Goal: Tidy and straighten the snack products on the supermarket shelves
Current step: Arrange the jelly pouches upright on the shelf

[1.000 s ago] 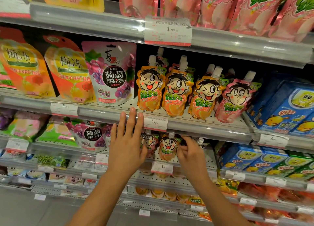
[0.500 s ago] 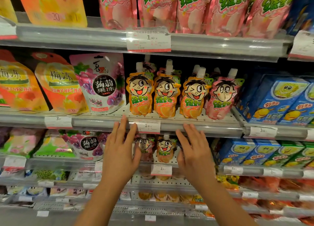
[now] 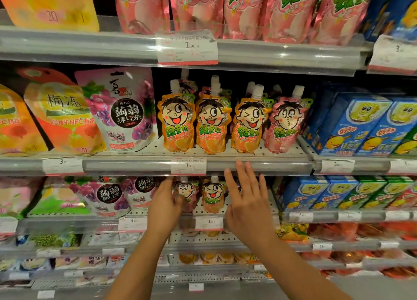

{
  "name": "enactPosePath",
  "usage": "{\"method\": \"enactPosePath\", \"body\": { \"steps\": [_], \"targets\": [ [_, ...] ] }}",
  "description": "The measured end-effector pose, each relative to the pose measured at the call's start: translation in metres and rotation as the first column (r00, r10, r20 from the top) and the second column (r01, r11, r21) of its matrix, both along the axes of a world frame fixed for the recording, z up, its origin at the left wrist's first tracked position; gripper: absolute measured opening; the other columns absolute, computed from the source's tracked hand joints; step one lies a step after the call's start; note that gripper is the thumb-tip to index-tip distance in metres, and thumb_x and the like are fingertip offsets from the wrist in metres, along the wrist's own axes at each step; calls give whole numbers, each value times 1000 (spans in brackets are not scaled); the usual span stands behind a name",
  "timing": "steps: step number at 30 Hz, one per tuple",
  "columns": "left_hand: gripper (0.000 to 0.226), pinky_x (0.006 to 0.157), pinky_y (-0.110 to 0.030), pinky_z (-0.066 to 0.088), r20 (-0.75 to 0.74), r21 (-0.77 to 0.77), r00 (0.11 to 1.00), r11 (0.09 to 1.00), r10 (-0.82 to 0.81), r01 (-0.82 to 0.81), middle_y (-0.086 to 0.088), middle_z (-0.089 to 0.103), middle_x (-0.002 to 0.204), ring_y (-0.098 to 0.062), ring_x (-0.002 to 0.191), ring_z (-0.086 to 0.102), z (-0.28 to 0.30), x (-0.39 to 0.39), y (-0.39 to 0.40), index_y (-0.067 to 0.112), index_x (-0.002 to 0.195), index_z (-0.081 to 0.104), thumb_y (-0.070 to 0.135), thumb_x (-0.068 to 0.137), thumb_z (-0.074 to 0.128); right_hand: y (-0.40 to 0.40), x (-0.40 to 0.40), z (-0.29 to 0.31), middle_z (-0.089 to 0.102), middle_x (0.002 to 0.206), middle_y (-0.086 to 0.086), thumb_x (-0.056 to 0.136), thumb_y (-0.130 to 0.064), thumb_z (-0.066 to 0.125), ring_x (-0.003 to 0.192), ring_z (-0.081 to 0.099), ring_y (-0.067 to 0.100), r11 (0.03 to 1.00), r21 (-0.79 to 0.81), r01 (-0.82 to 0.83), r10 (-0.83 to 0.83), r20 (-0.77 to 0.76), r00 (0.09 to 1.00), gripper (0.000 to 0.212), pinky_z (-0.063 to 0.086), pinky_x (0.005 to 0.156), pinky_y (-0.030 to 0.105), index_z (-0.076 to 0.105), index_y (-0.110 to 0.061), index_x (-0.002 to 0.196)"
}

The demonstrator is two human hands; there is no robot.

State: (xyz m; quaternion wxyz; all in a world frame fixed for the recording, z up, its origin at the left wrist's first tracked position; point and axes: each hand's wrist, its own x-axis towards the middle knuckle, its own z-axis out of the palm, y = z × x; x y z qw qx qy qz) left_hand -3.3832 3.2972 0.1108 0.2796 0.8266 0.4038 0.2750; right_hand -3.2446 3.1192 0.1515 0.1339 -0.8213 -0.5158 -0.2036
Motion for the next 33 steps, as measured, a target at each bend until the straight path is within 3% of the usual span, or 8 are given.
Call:
{"method": "enactPosePath", "body": {
  "steps": [5, 11, 17, 23, 26, 29, 31, 33],
  "targets": [
    [39, 74, -36, 50, -9, 52, 1000, 999, 7, -7, -5, 56, 122, -28, 104, 61, -4, -5, 8, 14, 129, 59, 9, 91, 66, -1, 1, 0, 7, 169, 15, 79, -21, 62, 157, 0, 35, 998, -59, 29, -28, 9, 1000, 94, 22, 120, 64, 18, -14, 161],
    [15, 76, -35, 48, 62, 69, 998, 997, -28, 23, 7, 63, 97, -19, 90, 61, -13, -31, 4, 24, 95, 71, 12, 87, 77, -2, 1, 0, 4, 170, 14, 80, -24, 62, 157, -4, 34, 996, -84, 28, -29, -6, 1000, 95, 19, 121, 63, 15, -15, 162],
    [12, 67, -26, 48, 84, 88, 994, 995, -64, 56, 13, 70, 89, -11, 79, 64, -3, -40, -29, 21, 90, 75, 12, 85, 80, -5, 3, 2, 2, 170, 14, 79, -33, 62, 157, -3, 35, 995, -95, -13, 11, -15, 1000, 97, 20, 120, 63, 14, -15, 162],
    [8, 68, -6, 41, 95, 32, 982, 987, -162, 159, 22, 67, 83, 3, 77, 62, 23, -31, -65, 27, 91, 75, 20, 87, 78, -17, 13, 9, 4, 170, 9, 85, -41, 65, 157, 0, 30, 986, 11, -168, 169, -91, 981, 83, 22, 121, 61, 31, -20, 158],
    [9, 68, -7, 40, 125, 31, 972, 980, -200, 198, 22, 67, 83, 3, 86, 62, 41, -22, -82, 31, 90, 73, 22, 89, 76, -26, 13, 10, 19, 168, 1, 91, -49, 59, 157, 10, 21, 956, 153, -249, 283, -272, 920, 66, 23, 123, 44, 46, -22, 151],
    [9, 73, -7, 41, 144, 64, 956, 966, -257, 250, 22, 67, 83, 3, 90, 61, 55, -15, -96, 33, 93, 72, 24, 91, 73, -41, 5, 9, 51, 147, -10, 93, -54, 54, 138, 44, 5, 944, 196, -267, 330, -501, 800, 53, 40, 115, 31, 59, -26, 137],
    [10, 75, -10, 44, 133, 95, 946, 954, -295, 284, 22, 68, 86, 1, 90, 61, 59, -12, -103, 35, 95, 72, 26, 91, 73, -51, 3, 9, 65, 116, -15, 95, -49, 58, 106, 59, 2, 932, 211, -295, 363, -552, 750, 33, 51, 90, 29, 64, -31, 121],
    [10, 76, -14, 46, 99, 110, 935, 937, -342, 331, 21, 67, 87, -1, 90, 61, 63, -7, -110, 36, 96, 72, 27, 91, 73, -61, 7, 13, 66, 93, -19, 96, -41, 62, 83, 61, 5, 924, 252, -286, 381, -585, 716, 8, 50, 70, 28, 62, -44, 103]
  ]
}}
